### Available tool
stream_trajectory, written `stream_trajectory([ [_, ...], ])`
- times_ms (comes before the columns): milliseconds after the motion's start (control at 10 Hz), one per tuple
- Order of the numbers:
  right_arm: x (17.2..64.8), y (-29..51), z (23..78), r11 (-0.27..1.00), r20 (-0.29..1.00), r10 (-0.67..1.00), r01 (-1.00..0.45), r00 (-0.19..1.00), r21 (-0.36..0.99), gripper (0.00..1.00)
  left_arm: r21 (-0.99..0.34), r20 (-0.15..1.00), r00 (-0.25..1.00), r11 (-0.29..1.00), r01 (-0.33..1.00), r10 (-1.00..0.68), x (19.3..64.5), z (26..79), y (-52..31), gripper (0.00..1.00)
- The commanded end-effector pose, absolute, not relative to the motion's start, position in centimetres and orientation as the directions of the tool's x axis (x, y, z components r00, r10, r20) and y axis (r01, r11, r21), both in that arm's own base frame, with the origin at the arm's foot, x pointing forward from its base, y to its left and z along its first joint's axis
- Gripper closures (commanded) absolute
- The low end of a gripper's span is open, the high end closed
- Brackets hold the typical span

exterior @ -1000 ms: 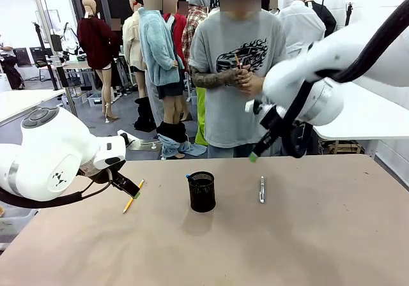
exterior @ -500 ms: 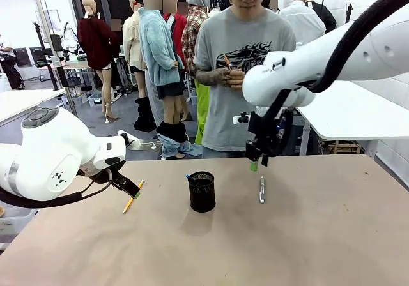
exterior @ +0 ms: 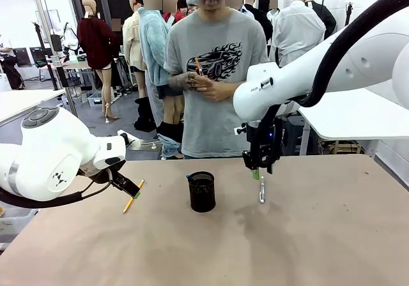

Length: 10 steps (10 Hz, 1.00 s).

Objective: Place the pens into the pen holder.
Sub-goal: Pick up a writing instrument from the table and place it into the Pen holder.

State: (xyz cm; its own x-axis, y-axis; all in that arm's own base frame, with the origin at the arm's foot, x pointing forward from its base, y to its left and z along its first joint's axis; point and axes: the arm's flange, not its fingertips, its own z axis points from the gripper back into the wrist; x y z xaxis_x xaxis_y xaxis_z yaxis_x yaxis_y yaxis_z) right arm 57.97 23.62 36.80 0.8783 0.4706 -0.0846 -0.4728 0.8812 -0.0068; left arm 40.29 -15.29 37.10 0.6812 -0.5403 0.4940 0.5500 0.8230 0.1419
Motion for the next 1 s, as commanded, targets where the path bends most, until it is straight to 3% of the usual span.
stream_trajectory([
  [0, 57.7, 24.0, 35.4, 0.910, -0.104, 0.398, -0.407, 0.911, -0.078, 0.41, 0.139, 0.496, 0.683, 0.826, 0.547, -0.536, 40.3, 37.1, -15.1, 0.00],
  [900, 58.4, 23.9, 30.9, 0.957, -0.060, 0.280, -0.284, 0.958, -0.066, 0.41, 0.139, 0.496, 0.683, 0.826, 0.547, -0.536, 40.3, 37.1, -15.1, 0.00],
])
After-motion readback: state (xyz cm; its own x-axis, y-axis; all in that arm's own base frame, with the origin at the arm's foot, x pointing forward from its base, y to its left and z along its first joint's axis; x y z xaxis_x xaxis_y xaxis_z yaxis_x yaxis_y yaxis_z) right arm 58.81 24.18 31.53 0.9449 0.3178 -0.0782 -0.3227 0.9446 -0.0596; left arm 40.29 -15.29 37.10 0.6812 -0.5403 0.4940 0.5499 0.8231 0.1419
